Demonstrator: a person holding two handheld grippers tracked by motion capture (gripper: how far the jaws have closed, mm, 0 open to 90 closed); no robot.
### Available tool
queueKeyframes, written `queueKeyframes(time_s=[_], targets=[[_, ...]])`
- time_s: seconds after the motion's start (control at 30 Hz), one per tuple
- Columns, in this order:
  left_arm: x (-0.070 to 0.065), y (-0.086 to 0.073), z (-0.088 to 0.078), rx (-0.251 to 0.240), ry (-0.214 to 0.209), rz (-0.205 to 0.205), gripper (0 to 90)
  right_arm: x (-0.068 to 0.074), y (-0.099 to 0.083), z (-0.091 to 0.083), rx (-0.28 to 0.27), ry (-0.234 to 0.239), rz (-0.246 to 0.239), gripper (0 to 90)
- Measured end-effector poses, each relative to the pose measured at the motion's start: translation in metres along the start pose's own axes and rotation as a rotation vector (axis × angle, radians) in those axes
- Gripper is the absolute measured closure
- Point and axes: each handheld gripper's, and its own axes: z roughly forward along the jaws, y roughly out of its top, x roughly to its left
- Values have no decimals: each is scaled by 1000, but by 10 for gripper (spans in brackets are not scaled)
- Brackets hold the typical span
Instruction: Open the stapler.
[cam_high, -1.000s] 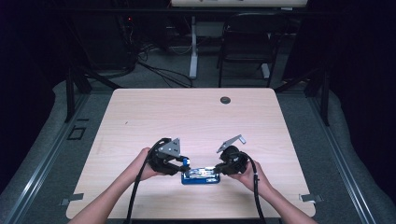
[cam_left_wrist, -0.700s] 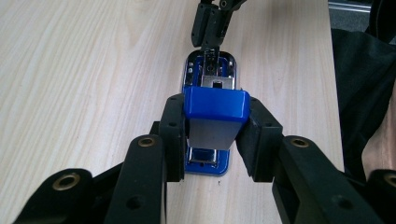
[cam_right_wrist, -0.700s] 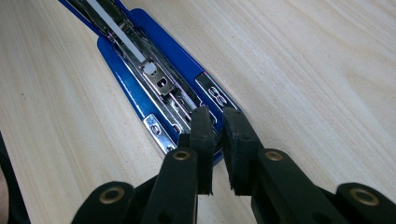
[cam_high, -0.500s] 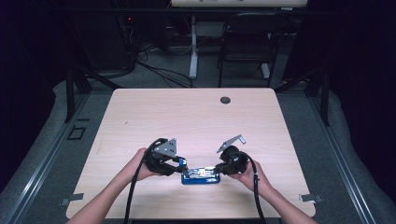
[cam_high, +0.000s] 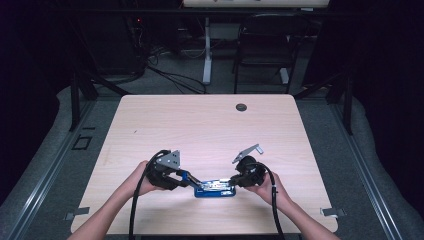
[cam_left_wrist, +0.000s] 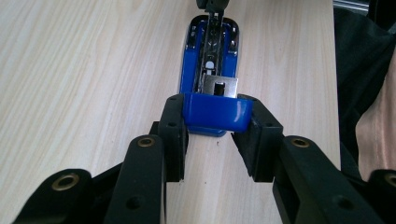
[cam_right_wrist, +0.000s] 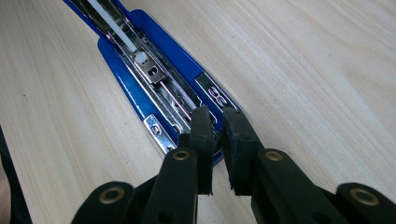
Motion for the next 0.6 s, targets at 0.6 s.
queueKeyframes(time_s=[0.6], targets=[[5,-15,-2,37,-22,-10,661,4,4,-4,-7,-25,-24,831]])
